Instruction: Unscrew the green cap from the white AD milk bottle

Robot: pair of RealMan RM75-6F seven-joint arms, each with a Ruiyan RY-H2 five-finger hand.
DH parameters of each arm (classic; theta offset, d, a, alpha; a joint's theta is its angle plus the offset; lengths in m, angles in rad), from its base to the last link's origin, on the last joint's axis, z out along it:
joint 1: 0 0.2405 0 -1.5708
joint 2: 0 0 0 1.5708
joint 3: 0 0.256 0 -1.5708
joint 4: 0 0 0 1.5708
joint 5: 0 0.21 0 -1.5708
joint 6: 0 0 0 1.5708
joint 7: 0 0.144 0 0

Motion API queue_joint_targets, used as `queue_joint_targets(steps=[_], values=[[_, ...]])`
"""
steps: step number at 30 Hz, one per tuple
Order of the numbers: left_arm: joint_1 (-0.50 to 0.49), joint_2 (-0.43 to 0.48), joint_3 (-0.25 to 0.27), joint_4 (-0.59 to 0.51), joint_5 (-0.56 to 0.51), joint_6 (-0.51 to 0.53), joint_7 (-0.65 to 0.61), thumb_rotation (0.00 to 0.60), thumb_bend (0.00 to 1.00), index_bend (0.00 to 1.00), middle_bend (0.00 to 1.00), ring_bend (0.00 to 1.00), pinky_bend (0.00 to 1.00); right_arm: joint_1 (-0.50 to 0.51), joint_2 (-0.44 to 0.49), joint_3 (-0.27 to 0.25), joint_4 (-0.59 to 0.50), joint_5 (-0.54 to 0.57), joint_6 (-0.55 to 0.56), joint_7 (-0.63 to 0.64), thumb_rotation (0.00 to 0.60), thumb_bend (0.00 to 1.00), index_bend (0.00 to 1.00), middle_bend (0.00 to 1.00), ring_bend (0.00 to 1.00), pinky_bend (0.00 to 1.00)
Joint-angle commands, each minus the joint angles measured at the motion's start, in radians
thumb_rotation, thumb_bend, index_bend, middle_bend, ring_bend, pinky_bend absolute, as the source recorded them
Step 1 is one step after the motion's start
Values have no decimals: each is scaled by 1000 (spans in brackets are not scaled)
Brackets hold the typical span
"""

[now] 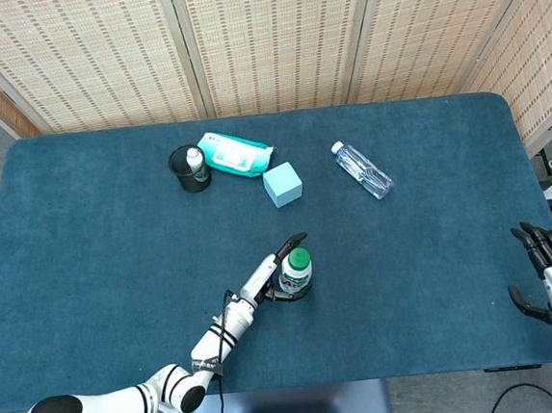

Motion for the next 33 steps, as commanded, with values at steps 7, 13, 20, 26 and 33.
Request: queue_joint_targets(steps=[7, 13, 20, 26, 33], values=[[18, -29, -26, -4, -74, -2, 52, 600, 543, 424, 459, 103, 24, 3, -13, -3, 2, -19, 4, 2, 600, 300, 0, 0, 0, 0], [51, -29, -27, -45, -100, 31, 103, 600, 682, 608, 634, 216, 58, 32, -23, -3, -12, -75, -4, 14, 600, 300, 0, 0, 0, 0], [84, -3, -23, -131, -121, 59, 178, 600, 714, 662, 690, 263, 65, 157, 17, 37, -94, -112, -134, -16, 600, 300, 53, 0, 0, 0], [109, 16, -15, -193, -146, 70, 247, 600, 707, 664, 693, 270, 66, 295, 49, 82, -189, -92, -308, -87, 600, 300, 119, 0, 0, 0], [119, 8, -9, -196, -169, 56, 283, 600, 705, 670, 696, 271, 66, 431, 65, 123, -272, -32, -487, -124, 600, 300, 165, 0, 0, 0]])
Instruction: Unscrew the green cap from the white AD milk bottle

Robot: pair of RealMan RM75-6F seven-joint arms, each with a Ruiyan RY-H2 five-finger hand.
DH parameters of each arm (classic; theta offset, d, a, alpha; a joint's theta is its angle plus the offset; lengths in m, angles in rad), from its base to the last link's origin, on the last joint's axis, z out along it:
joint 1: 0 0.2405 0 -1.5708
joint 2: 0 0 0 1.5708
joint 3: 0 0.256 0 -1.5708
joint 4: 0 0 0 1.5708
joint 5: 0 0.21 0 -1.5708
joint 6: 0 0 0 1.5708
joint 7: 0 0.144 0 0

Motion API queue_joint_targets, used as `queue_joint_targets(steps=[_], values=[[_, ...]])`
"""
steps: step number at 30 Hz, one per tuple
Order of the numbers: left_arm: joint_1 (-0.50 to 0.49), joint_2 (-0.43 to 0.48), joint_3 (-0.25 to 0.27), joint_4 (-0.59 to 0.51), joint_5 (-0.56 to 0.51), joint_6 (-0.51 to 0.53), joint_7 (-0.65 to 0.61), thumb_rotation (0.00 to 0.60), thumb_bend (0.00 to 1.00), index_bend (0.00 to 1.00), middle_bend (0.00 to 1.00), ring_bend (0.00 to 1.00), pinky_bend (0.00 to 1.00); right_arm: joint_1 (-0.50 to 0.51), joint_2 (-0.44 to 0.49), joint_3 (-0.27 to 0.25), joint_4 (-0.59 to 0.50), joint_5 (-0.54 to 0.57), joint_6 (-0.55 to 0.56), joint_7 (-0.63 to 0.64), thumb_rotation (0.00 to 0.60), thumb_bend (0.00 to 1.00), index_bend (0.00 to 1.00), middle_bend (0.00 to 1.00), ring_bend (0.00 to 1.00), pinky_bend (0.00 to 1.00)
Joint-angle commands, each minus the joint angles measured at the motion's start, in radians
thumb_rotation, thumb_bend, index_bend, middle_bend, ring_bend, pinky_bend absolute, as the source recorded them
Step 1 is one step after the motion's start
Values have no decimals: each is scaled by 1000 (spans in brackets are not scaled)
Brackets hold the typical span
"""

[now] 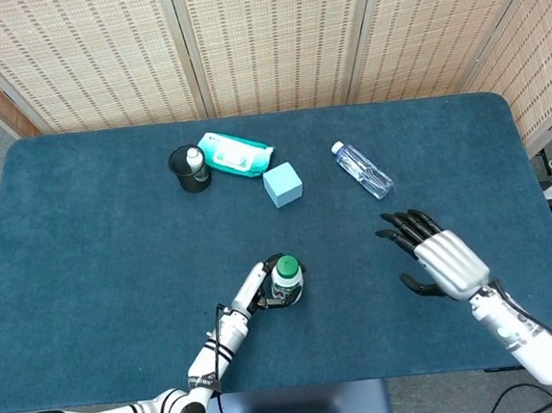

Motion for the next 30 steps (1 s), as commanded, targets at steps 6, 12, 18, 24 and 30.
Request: queue_joint_targets(steps=[6, 12, 18, 24, 30], values=[[5, -12, 3, 9, -13, -27, 13, 600, 704, 672, 698, 271, 65, 143, -11, 45, -59, 112, -171, -74, 600, 300, 188, 0, 0, 0], [6, -26, 1, 25, -19, -46, 14, 600, 705, 677, 702, 276, 65, 212, -38, 55, -65, 186, -253, -96, 600, 300, 209, 0, 0, 0], [6, -37, -11, 44, -25, -57, 16, 600, 707, 681, 713, 283, 66, 254, -61, 55, -72, 236, -282, -121, 600, 300, 212, 0, 0, 0], [4, -45, -22, 58, -34, -70, 23, 600, 714, 690, 729, 296, 67, 276, -79, 52, -70, 273, -280, -146, 600, 301, 214, 0, 0, 0], [4, -50, -30, 58, -37, -77, 22, 600, 719, 697, 744, 308, 70, 298, -88, 47, -59, 303, -293, -153, 600, 301, 214, 0, 0, 0]])
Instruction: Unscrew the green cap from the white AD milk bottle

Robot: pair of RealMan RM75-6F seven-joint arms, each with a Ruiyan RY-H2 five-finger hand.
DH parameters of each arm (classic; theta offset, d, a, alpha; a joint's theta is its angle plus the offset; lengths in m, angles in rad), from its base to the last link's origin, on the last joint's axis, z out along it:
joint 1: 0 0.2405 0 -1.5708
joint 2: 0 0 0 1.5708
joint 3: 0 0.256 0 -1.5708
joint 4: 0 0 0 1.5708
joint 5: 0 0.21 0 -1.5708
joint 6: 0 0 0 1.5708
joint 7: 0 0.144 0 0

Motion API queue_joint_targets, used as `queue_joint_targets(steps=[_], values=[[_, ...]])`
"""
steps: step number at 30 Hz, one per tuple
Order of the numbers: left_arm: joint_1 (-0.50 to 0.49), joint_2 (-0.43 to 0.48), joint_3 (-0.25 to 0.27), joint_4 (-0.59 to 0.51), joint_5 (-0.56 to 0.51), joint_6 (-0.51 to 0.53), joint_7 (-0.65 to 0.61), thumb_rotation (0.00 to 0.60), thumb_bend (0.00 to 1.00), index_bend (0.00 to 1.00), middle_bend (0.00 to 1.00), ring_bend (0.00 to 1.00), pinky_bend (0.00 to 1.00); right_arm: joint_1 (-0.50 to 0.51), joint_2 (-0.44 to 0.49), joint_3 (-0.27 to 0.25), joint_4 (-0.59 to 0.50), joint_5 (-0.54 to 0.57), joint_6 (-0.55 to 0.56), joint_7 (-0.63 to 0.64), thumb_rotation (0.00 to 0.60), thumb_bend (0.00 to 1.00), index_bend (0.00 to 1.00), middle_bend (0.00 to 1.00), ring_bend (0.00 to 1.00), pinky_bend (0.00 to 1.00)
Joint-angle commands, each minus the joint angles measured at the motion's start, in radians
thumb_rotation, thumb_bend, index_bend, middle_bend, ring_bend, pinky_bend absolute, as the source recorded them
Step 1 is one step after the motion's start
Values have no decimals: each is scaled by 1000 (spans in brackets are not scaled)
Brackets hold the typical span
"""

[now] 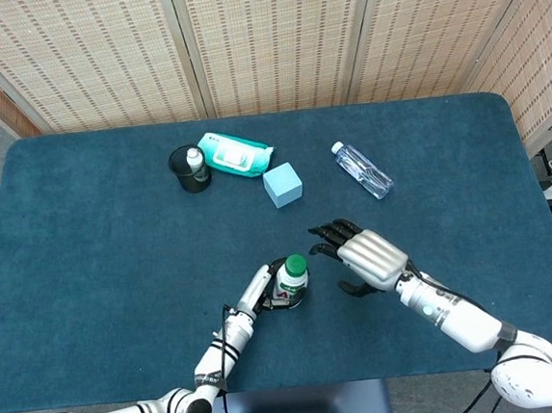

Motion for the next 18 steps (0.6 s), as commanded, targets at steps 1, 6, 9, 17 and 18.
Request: queue_joint_targets(steps=[1, 6, 9, 17, 18], values=[[0, -1, -4, -1, -1, -3, -1, 600, 720, 697, 744, 308, 70, 10, -2, -2, 7, 7, -9, 3, 600, 301, 214, 0, 0, 0], [5, 2, -4, -11, -1, -24, -25, 600, 719, 697, 744, 309, 71, 33, -6, -3, 24, -3, -39, 48, 564, 302, 214, 0, 0, 0], [5, 6, -7, -15, 2, -32, -34, 600, 719, 697, 744, 308, 71, 40, -9, -4, 35, -21, -44, 74, 552, 302, 214, 0, 0, 0], [5, 13, -5, -21, 22, -42, -51, 600, 718, 697, 744, 309, 70, 45, -14, -16, 51, -91, -37, 147, 545, 303, 199, 0, 0, 0], [5, 14, -3, -20, 25, -44, -54, 600, 718, 697, 744, 309, 69, 45, -14, -18, 52, -98, -34, 150, 546, 306, 196, 0, 0, 0]])
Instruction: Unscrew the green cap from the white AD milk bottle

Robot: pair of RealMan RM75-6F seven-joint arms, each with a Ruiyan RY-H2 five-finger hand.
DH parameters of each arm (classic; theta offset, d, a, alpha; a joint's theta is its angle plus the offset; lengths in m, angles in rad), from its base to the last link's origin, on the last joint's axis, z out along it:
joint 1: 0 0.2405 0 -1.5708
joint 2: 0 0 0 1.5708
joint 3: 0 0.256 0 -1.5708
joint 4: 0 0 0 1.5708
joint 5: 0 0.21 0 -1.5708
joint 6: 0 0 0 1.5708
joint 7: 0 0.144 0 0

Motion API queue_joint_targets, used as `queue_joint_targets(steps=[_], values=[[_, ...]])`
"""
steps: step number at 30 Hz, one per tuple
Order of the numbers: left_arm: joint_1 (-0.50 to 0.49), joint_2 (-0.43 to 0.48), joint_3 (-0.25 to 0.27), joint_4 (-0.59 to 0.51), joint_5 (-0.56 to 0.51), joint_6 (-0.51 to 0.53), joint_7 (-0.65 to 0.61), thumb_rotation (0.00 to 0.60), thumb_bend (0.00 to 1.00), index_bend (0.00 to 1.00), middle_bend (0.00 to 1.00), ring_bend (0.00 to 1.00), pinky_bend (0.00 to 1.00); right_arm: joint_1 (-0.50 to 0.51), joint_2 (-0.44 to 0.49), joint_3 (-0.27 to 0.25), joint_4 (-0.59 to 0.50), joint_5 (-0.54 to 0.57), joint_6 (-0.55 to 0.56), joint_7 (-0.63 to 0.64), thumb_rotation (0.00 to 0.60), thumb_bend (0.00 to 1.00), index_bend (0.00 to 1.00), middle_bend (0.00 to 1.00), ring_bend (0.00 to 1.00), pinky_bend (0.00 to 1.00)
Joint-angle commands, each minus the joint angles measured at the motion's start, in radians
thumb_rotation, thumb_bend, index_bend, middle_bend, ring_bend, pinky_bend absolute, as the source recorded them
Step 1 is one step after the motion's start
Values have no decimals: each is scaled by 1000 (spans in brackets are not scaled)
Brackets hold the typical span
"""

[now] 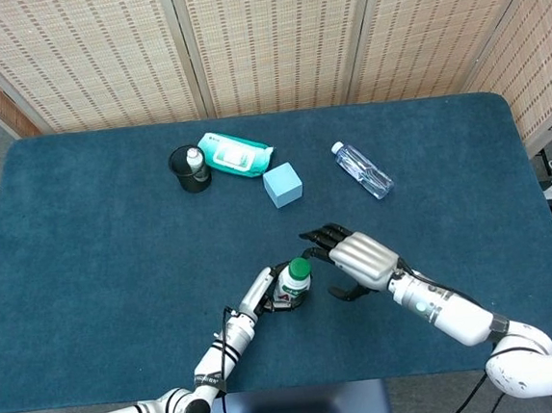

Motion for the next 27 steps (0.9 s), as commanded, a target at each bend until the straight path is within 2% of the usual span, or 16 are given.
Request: queue_joint_targets(steps=[1, 15, 21, 24, 27], values=[[0, 2, 3, 2, 7, -5, -8, 600, 718, 697, 744, 309, 69, 2, 0, -7, 4, -22, 8, 14, 546, 313, 194, 0, 0, 0], [-16, 32, 18, -8, 61, -70, -98, 600, 772, 714, 778, 331, 66, 15, 19, -28, 2, -105, 19, 92, 548, 401, 151, 0, 0, 0], [-26, 44, 28, -10, 97, -88, -147, 600, 787, 716, 783, 341, 69, 17, 36, -42, -13, -154, 33, 131, 544, 475, 148, 0, 0, 0], [-27, 45, 33, -3, 106, -89, -163, 600, 786, 716, 783, 343, 74, 14, 53, -50, -24, -183, 45, 172, 545, 483, 140, 0, 0, 0], [-27, 46, 39, 4, 117, -83, -175, 600, 784, 716, 783, 343, 74, -1, 62, -51, -9, -196, 84, 154, 545, 483, 129, 0, 0, 0]])
